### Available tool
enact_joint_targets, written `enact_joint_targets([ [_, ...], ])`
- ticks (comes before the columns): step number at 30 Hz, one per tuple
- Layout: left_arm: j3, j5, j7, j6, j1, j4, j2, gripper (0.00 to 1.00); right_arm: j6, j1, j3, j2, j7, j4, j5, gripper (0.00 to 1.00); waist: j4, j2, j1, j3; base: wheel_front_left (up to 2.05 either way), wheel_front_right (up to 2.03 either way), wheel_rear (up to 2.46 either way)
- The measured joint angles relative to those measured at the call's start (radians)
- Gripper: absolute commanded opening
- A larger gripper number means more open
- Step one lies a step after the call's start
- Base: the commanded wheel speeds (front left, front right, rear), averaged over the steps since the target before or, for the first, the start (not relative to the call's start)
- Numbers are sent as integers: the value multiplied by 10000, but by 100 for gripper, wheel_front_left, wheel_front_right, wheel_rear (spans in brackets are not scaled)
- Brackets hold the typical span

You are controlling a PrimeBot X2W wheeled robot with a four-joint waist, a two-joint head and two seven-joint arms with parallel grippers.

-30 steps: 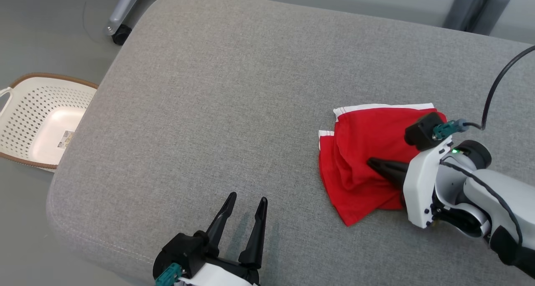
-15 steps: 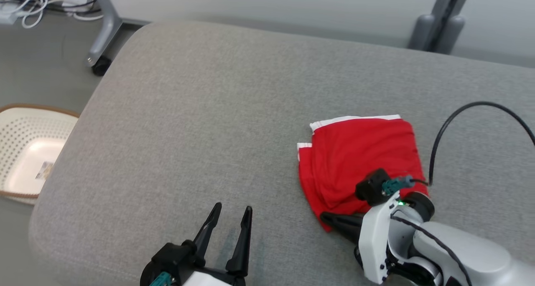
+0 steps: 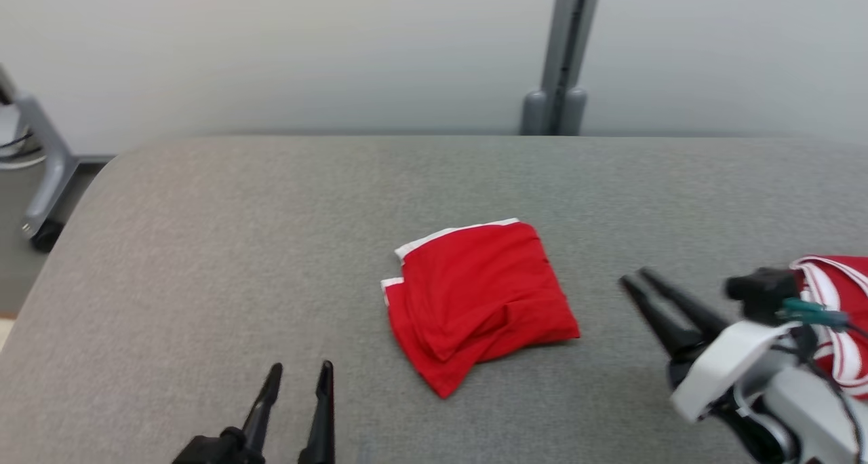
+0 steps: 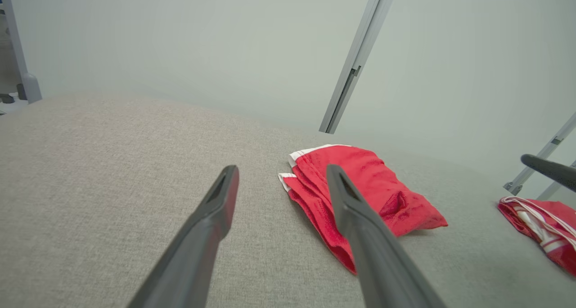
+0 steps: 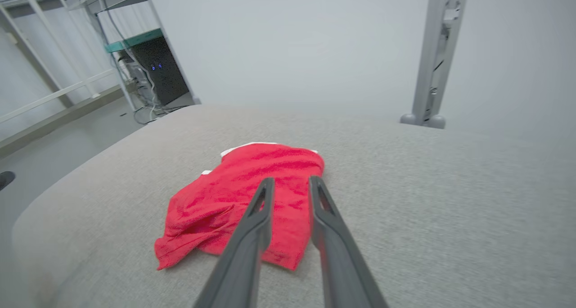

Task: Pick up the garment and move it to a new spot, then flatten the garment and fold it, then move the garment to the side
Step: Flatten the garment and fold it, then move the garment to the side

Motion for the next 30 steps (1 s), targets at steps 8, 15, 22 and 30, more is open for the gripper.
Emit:
enact_joint_targets([
  [8, 991, 357, 0, 58, 212, -633, 0, 100, -2, 3393, -5501, 1007, -48, -1016, -4015, 100, -920, 0, 0, -335, 0, 0, 0],
  [15, 1354, 552, 0, -140, 491, -539, 0, 100, 0, 4975, -7595, 2454, -54, -1628, -6008, 100, -1157, 0, 0, -425, 0, 0, 0],
  [22, 1275, 548, 0, -178, 493, -512, 2, 100, 0, 5296, -8211, 2926, -54, -1804, -6521, 100, -1025, 0, 0, -309, 0, 0, 0],
  [30, 871, 602, 0, -270, -106, -552, 10, 100, 0, 3892, -7363, 3118, 190, -1127, -5335, 100, -715, 0, 0, 340, 0, 0, 0],
])
